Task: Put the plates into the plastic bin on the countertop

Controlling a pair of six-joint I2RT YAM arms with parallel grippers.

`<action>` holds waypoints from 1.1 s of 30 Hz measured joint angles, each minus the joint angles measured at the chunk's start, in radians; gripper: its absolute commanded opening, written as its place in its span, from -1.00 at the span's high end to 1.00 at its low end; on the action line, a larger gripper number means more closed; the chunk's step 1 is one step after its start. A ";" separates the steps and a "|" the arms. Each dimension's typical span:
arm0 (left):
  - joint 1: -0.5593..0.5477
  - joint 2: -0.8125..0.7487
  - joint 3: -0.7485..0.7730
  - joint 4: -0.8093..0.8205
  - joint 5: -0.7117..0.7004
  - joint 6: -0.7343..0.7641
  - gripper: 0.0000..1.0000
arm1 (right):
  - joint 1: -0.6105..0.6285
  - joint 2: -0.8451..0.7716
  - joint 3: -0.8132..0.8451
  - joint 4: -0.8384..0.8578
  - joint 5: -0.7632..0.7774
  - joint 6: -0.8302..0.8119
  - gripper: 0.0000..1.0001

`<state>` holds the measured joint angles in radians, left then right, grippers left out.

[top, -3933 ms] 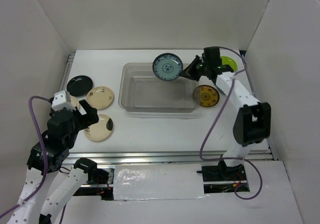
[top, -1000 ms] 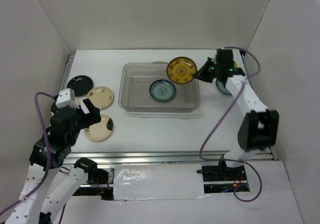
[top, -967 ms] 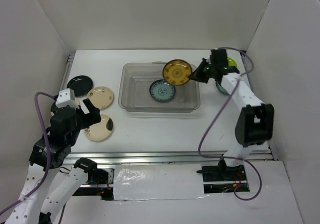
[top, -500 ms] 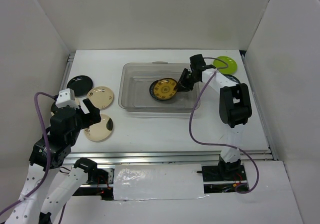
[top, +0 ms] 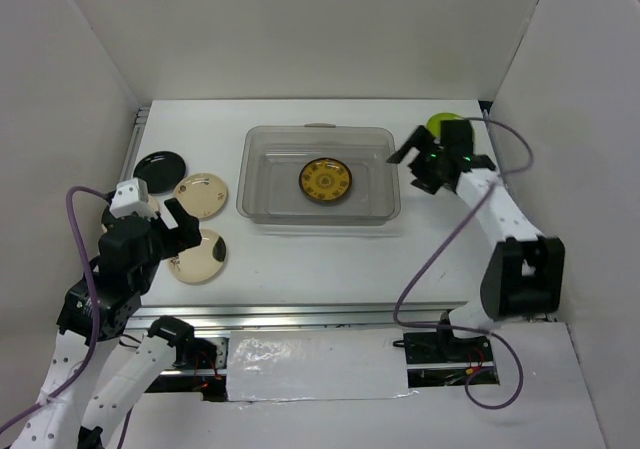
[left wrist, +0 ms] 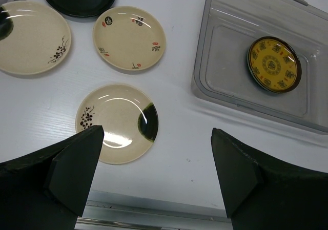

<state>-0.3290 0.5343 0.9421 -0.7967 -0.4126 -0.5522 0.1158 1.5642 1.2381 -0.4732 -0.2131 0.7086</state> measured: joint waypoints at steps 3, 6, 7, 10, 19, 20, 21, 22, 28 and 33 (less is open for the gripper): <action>0.000 -0.010 0.000 0.003 0.000 0.000 -0.99 | -0.189 -0.173 -0.163 0.063 0.067 0.051 -1.00; 0.000 -0.013 0.000 0.005 0.000 0.000 -0.99 | -0.373 -0.213 -0.276 0.134 0.117 0.101 -1.00; 0.000 -0.013 0.000 0.005 0.000 0.000 -0.99 | -0.411 -0.198 -0.301 0.162 0.122 0.114 -1.00; 0.000 -0.014 0.000 0.005 0.000 0.000 -0.99 | -0.475 -0.104 -0.348 0.238 0.120 0.160 -1.00; 0.000 -0.048 0.000 0.010 0.016 0.003 -0.99 | -0.540 0.116 -0.375 0.483 0.045 0.280 -0.89; 0.000 -0.048 0.000 0.011 0.018 0.003 -0.99 | -0.542 0.138 -0.368 0.490 0.042 0.290 -0.85; 0.000 -0.048 0.000 0.012 0.020 0.003 -0.99 | -0.544 0.159 -0.359 0.505 0.030 0.306 -0.78; 0.000 -0.047 0.000 0.012 0.023 0.003 -0.99 | -0.544 0.176 -0.345 0.515 0.026 0.311 -0.76; 0.000 -0.047 0.000 0.013 0.027 0.003 -0.99 | -0.547 0.298 -0.241 0.549 -0.029 0.349 -0.22; 0.000 -0.047 0.000 0.013 0.027 0.003 -0.98 | -0.554 0.358 -0.194 0.528 -0.051 0.344 0.57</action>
<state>-0.3290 0.4873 0.9417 -0.7841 -0.3859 -0.5488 -0.4377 1.9221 1.0439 0.0551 -0.2642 1.0527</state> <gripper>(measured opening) 0.993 0.337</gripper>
